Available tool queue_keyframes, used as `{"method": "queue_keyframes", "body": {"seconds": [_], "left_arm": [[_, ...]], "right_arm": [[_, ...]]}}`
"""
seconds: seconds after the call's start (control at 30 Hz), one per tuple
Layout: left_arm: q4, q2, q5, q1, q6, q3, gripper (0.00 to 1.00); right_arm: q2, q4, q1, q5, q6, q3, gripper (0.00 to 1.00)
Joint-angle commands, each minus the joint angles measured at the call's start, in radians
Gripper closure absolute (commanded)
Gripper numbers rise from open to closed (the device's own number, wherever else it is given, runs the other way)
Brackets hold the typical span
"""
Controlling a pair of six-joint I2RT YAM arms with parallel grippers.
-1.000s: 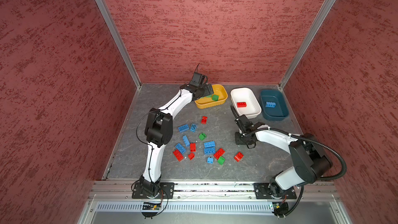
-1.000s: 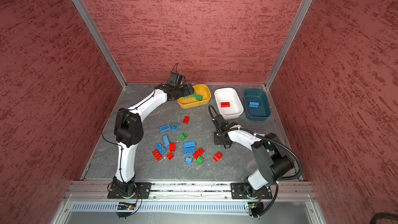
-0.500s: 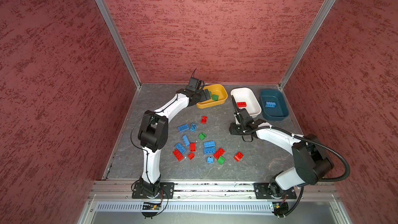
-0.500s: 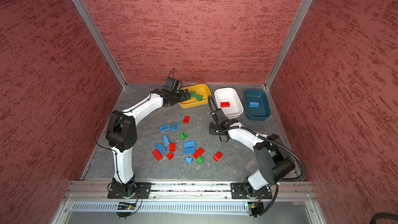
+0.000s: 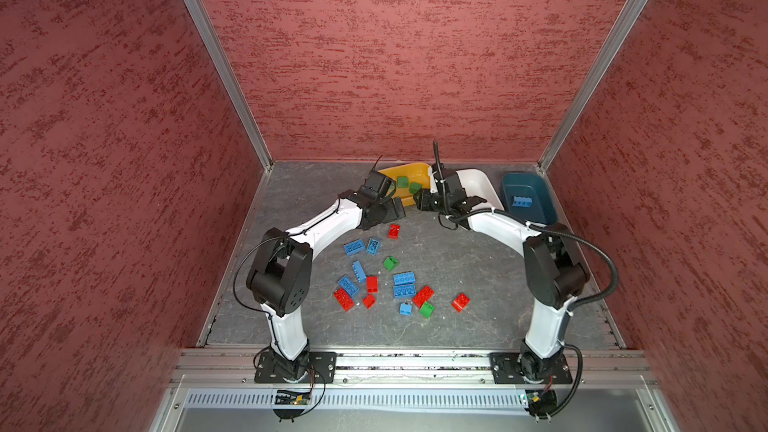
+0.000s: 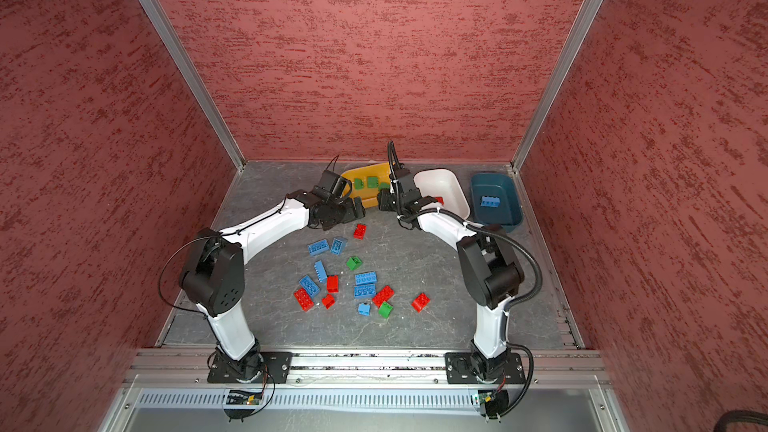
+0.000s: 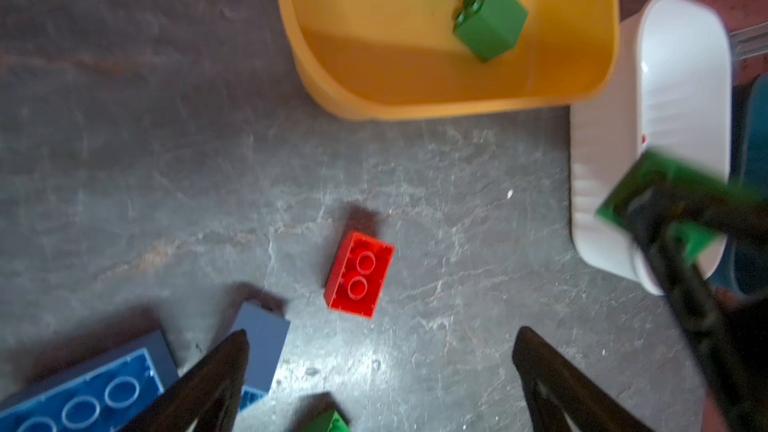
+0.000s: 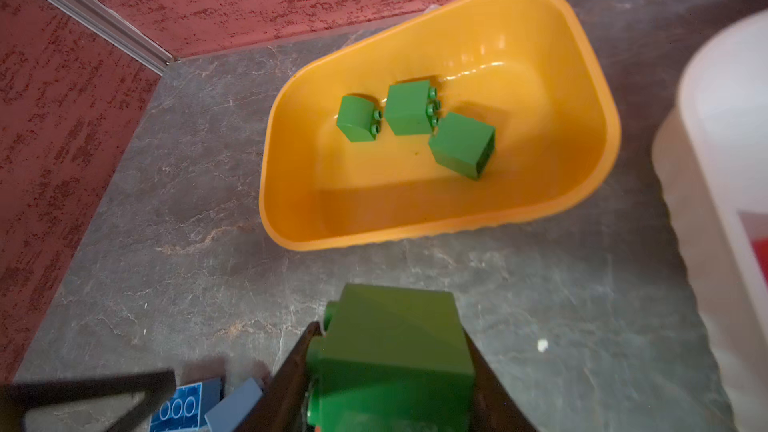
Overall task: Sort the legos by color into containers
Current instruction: 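Grasp a green brick with the right gripper and lift it, then drop the green brick into the yellow tub with the right gripper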
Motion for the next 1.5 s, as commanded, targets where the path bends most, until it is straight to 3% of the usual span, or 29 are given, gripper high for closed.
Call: {"method": "queue_keyframes", "body": {"seconds": [0.0,0.27,0.4,0.5,0.7,0.77,0.83,1.03,1.23,1.47], "left_arm": [[-0.074,-0.047,-0.029,-0.037,-0.046,-0.042,0.0],[-0.149,-0.064,-0.043,-0.118,-0.035,-0.093,0.0],[-0.19,-0.064,-0.043,-0.139,-0.015,-0.098,0.01],[-0.209,-0.067,-0.057,-0.154,-0.014,-0.106,0.11],[-0.234,-0.049,-0.06,-0.156,-0.034,-0.113,0.13],[-0.241,-0.046,-0.074,-0.156,-0.076,-0.112,0.22],[-0.223,-0.05,-0.068,-0.157,-0.12,-0.123,0.3],[-0.177,-0.027,-0.04,-0.154,-0.241,-0.15,0.31],[-0.114,0.008,-0.007,-0.138,-0.275,-0.166,0.34],[-0.083,0.047,0.0,-0.14,-0.287,-0.174,0.44]], "right_arm": [[0.092,0.025,-0.025,-0.019,-0.051,0.114,0.64],[0.344,-0.045,-0.067,-0.029,-0.063,0.434,0.57],[0.415,-0.13,-0.069,-0.123,-0.101,0.577,0.38],[0.395,-0.157,-0.069,-0.154,-0.127,0.586,0.24],[0.253,-0.144,-0.069,-0.157,-0.159,0.467,0.12],[0.189,-0.116,-0.069,-0.154,-0.155,0.399,0.01],[0.126,-0.083,-0.069,-0.149,-0.135,0.319,0.01],[-0.069,0.022,-0.069,-0.125,-0.083,0.063,0.01],[-0.235,0.088,-0.069,-0.048,-0.055,-0.153,0.01],[-0.303,0.082,-0.069,0.0,-0.055,-0.229,0.01]]}}
